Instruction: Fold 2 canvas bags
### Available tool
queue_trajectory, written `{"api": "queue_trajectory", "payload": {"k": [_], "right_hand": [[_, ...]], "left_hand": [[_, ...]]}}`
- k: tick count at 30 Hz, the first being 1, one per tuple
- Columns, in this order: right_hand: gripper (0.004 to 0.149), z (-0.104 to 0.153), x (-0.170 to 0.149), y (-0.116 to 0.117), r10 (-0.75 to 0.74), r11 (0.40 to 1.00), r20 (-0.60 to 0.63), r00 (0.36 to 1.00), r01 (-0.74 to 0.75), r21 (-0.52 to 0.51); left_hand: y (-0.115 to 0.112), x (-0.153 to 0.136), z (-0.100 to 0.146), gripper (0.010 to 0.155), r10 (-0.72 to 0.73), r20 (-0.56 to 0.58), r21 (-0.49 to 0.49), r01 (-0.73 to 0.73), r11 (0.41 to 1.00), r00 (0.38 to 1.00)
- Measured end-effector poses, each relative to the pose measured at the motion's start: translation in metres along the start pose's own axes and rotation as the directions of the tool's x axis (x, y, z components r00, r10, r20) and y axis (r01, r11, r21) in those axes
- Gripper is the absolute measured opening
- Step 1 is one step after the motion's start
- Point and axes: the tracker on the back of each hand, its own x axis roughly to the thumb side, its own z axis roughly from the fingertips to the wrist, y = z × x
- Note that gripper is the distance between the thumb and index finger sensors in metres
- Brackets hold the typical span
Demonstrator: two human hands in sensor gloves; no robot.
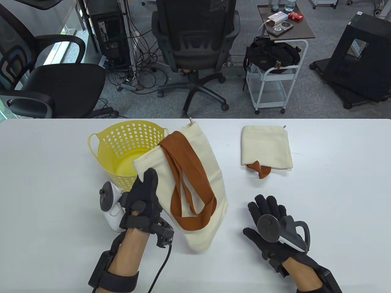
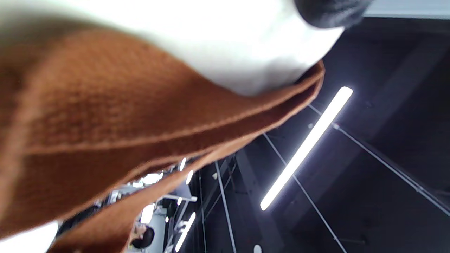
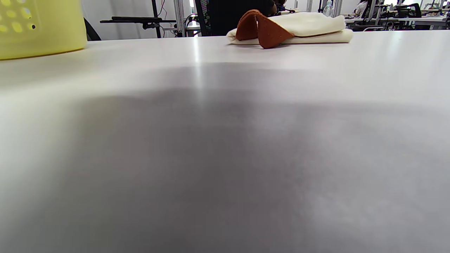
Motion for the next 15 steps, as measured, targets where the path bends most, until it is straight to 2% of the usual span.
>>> {"api": "queue_trajectory", "payload": {"k": [3,6,8,12,14,15], "right_hand": [[0.078,-0.001,-0.004,-0.009,-0.138,0.99,0.015,0.99,0.138,-0.032],[0.074,-0.006,-0.009,-0.021,-0.315,0.946,0.035,0.949,0.316,-0.064],[0.074,-0.014,-0.011,-0.029,-0.437,0.895,0.039,0.899,0.439,-0.084],[0.073,-0.037,-0.01,-0.043,-0.659,0.745,0.039,0.751,0.66,-0.098],[0.074,-0.05,-0.004,-0.047,-0.729,0.679,0.053,0.682,0.731,-0.066],[0.077,-0.057,0.0,-0.047,-0.763,0.64,0.105,0.637,0.768,-0.004]], "left_hand": [[0.005,-0.022,-0.005,0.057,0.036,-0.058,-0.029,-0.038,0.999,0.998],[0.007,-0.038,-0.009,0.057,0.059,-0.107,-0.086,-0.068,0.994,0.993],[0.008,-0.045,-0.012,0.056,0.07,-0.136,-0.111,-0.086,0.99,0.988],[0.008,-0.06,-0.014,0.056,0.094,-0.189,-0.147,-0.122,0.982,0.978],[0.009,-0.067,-0.015,0.056,0.1,-0.214,-0.159,-0.136,0.978,0.972],[0.01,-0.07,-0.015,0.056,0.096,-0.222,-0.158,-0.133,0.978,0.97]]}}
